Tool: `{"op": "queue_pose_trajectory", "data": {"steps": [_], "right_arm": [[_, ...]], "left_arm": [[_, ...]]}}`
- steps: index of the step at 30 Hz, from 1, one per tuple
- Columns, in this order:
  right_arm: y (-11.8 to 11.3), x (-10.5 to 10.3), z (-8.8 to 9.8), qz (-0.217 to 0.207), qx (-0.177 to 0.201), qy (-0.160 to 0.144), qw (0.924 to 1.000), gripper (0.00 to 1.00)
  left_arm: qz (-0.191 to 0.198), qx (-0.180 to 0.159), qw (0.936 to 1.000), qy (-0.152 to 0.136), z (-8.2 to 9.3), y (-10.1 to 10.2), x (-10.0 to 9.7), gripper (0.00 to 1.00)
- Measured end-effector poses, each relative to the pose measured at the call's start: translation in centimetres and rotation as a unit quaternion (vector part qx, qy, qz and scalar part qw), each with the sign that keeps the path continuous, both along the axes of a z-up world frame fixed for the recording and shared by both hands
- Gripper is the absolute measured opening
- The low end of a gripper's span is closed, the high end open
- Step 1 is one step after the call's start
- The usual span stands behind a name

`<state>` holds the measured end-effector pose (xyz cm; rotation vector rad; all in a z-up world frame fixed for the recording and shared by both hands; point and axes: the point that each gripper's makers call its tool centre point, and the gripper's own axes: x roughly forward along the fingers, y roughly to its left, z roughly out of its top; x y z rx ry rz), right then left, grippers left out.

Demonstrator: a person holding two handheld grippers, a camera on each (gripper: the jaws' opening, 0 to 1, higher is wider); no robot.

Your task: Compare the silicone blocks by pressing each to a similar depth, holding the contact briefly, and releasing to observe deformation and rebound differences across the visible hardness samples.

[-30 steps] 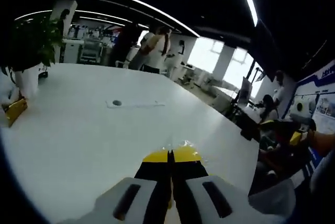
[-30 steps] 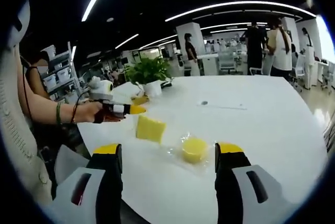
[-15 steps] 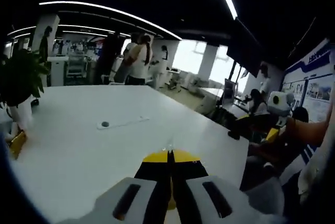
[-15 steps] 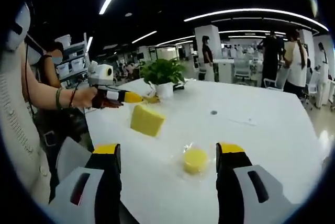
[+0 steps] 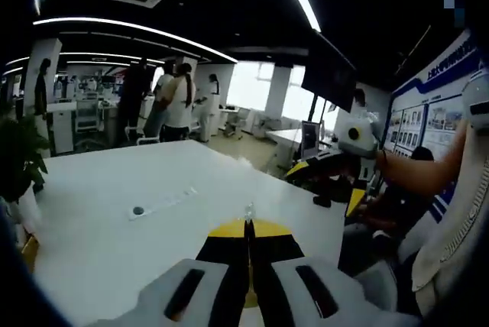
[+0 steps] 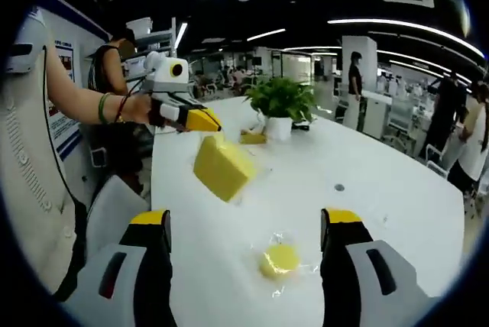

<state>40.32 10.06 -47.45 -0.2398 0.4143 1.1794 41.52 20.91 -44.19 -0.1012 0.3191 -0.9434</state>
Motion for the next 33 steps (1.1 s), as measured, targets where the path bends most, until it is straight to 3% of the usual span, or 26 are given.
{"op": "queue_pose_trajectory", "data": {"steps": [8, 14, 22, 26, 33], "right_arm": [[2.8, 1.6, -0.8, 0.062, -0.039, 0.008, 0.9973, 0.76], [5.1, 2.0, -1.2, 0.099, -0.051, 0.008, 0.9938, 0.75], [7.9, 1.3, -2.9, 0.145, -0.055, 0.024, 0.9876, 0.7], [9.4, 0.4, -3.4, 0.172, -0.043, 0.039, 0.9835, 0.66], [9.6, 0.2, -4.5, 0.187, -0.059, 0.052, 0.9793, 0.6]], "left_arm": [[-0.013, -0.001, 0.9998, -0.013, 1.4, -0.4, -0.3, 0.0], [-0.023, -0.001, 0.9997, -0.009, 1.4, -0.7, -0.6, 0.0], [-0.04, -0.004, 0.9992, -0.003, 1.1, -1.2, -0.4, 0.0], [-0.057, -0.008, 0.9983, 0.0, 1.1, -2.9, -1.1, 0.0], [-0.078, -0.005, 0.9969, 0.002, 0.9, -4.2, -1.6, 0.0]]}}
